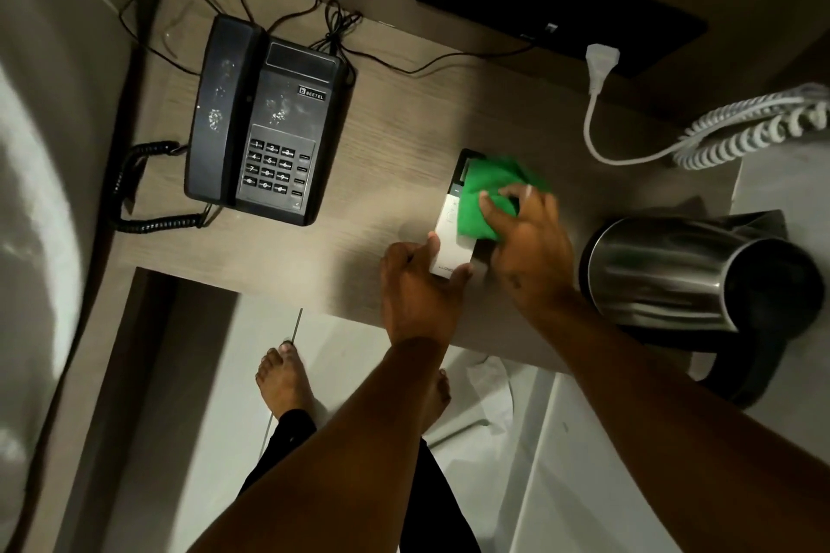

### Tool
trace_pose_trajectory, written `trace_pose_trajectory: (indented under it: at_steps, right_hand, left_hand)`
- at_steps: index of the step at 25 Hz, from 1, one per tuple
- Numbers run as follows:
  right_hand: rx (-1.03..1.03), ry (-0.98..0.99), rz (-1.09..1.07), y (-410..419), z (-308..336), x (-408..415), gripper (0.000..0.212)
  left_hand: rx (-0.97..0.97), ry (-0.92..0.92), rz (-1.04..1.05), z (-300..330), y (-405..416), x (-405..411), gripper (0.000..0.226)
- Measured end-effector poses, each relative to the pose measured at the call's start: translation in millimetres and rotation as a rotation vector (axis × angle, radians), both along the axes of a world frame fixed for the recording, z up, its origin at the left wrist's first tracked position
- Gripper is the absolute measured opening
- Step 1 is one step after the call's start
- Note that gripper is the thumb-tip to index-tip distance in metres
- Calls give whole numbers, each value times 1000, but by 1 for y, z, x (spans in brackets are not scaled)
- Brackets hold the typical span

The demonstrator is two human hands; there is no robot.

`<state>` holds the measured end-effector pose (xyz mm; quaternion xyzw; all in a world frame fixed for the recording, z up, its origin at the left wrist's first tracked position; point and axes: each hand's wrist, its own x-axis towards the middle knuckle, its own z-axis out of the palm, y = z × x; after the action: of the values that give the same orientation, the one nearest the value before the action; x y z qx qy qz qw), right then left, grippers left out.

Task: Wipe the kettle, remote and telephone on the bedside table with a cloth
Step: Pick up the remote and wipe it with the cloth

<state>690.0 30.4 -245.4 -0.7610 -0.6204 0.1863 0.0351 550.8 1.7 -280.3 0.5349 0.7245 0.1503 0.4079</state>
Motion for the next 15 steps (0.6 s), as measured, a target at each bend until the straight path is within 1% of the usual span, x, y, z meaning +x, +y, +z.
trace_pose_trajectory:
  at_steps: [2,4,6,7,9,10,12,14,15]
  right_hand:
    - [2,-46,-79,28,-6,-3,58]
    - [23,-21,-123,37,-6,-15,56]
    - [34,-21,-4,13,-6,-23,57]
    - [30,-5,38,-5,-5,-24,60]
    - [56,71,-41,-25,-1,-17,60]
    - [74,73,-85,-18,-1,-12,57]
    - [57,-35,-119,16,-5,-6,55]
    - [55,-59,-77,42,-5,-12,55]
    - [63,-56,-6,43,-5,-18,53]
  left_hand:
    - [-7,16,-17,-1,1,0,62]
    - [-26,-6,-4,-2,1,0,58]
    - [-37,-83,59,2,2,0,51]
    - [-21,-80,58,2,2,0,50]
    - [20,-30,6,1,0,-1,54]
    - [25,-20,-4,0,0,-1,57]
    - [8,-10,-17,-3,2,-2,61]
    - [-18,-12,-18,-2,2,-2,59]
    - [-25,-28,1,-2,2,-2,54]
